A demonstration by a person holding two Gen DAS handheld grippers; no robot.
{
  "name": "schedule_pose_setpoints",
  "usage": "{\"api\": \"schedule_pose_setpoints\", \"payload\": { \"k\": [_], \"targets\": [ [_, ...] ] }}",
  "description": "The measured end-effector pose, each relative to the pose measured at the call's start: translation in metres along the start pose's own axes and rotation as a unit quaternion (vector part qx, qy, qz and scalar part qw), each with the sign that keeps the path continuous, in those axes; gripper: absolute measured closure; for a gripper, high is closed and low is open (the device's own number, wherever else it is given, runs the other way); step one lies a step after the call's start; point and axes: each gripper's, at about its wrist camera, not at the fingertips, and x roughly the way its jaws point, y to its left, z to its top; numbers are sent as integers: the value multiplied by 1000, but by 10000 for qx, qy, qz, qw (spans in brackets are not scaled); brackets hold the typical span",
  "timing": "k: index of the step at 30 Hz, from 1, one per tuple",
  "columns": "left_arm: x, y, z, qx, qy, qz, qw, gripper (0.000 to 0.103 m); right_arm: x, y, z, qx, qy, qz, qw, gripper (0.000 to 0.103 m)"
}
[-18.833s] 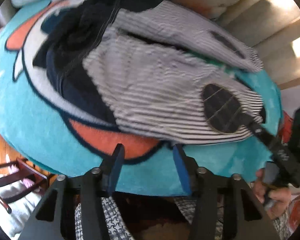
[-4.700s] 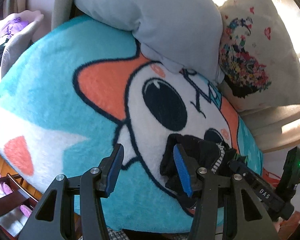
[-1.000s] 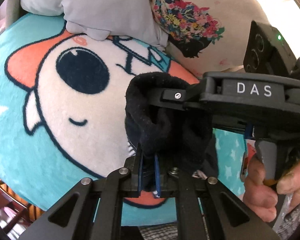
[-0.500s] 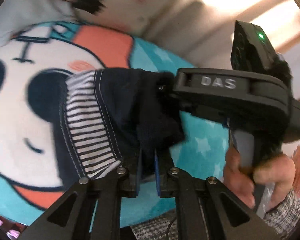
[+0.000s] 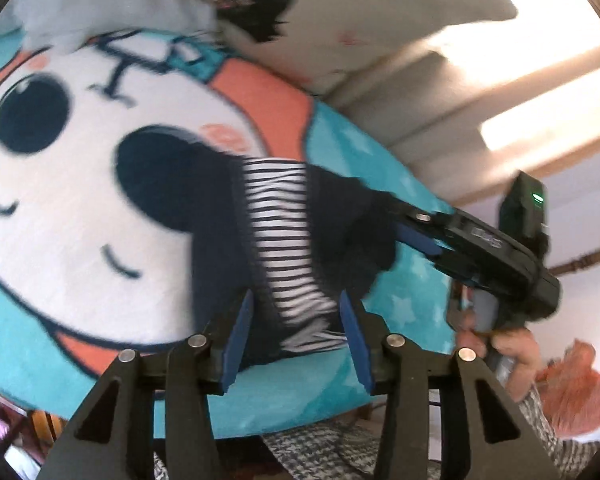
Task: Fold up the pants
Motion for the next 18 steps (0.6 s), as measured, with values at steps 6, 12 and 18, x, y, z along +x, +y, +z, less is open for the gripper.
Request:
{"api": "schedule_pose_setpoints", "payload": {
  "k": [6,12,18],
  "targets": [
    [17,12,1,-134,74,376,9992,60,13,1,-6,-28,163,259,9995,47],
    [36,29,-4,-333,389,943,9942,58,24,-3,-39,0,511,178,9985,85],
    [41,28,-2,-215,420,950,9944,55,23,-45,-57,725,581,136,9956,84]
  ]
}}
